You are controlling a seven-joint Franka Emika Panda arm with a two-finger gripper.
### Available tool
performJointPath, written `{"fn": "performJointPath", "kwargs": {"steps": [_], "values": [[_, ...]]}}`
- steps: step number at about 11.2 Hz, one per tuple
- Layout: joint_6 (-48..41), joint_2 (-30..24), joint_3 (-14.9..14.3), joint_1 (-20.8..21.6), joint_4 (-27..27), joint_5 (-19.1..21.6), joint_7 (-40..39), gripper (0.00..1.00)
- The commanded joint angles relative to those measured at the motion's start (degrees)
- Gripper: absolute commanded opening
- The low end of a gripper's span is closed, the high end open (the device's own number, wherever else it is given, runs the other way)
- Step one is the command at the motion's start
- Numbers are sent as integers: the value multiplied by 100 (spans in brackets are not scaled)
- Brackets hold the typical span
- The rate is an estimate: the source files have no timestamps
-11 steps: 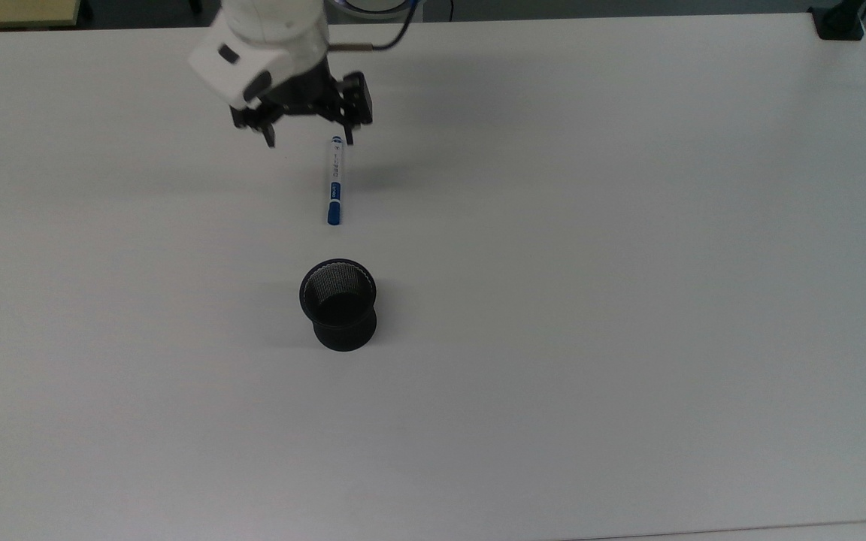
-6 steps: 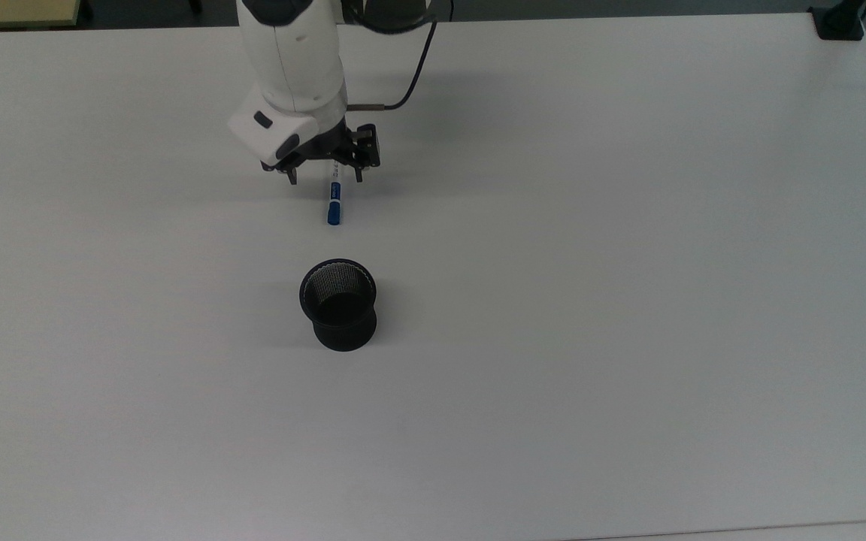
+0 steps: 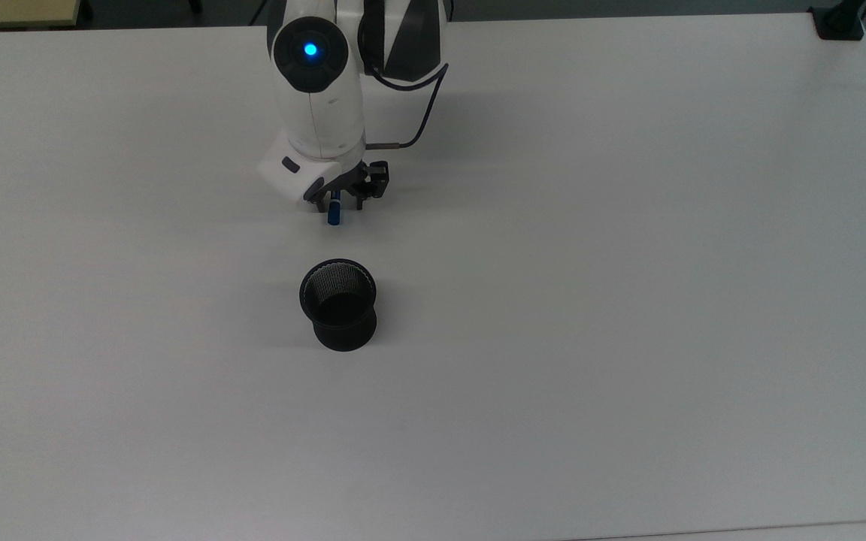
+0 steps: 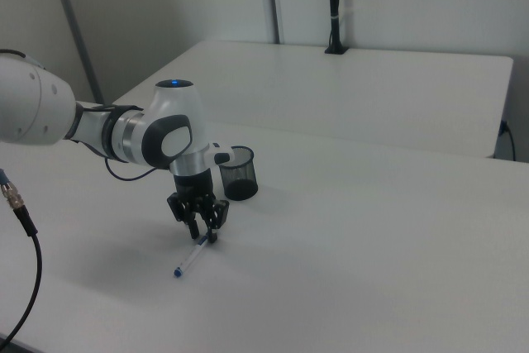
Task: Insert the marker
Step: 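Close the gripper on the marker and lift it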
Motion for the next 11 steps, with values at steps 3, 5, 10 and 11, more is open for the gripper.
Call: {"fn": "performJointPath", "kwargs": {"steps": [3, 5, 10, 11], "values": [[86, -50, -54, 81, -46, -67, 69, 0], [25, -146, -62, 81, -46, -67, 87, 0], [-1702, -753, -387, 99, 970, 38, -53, 0], [-2125, -745, -388, 90, 1331, 143, -54, 0]]}}
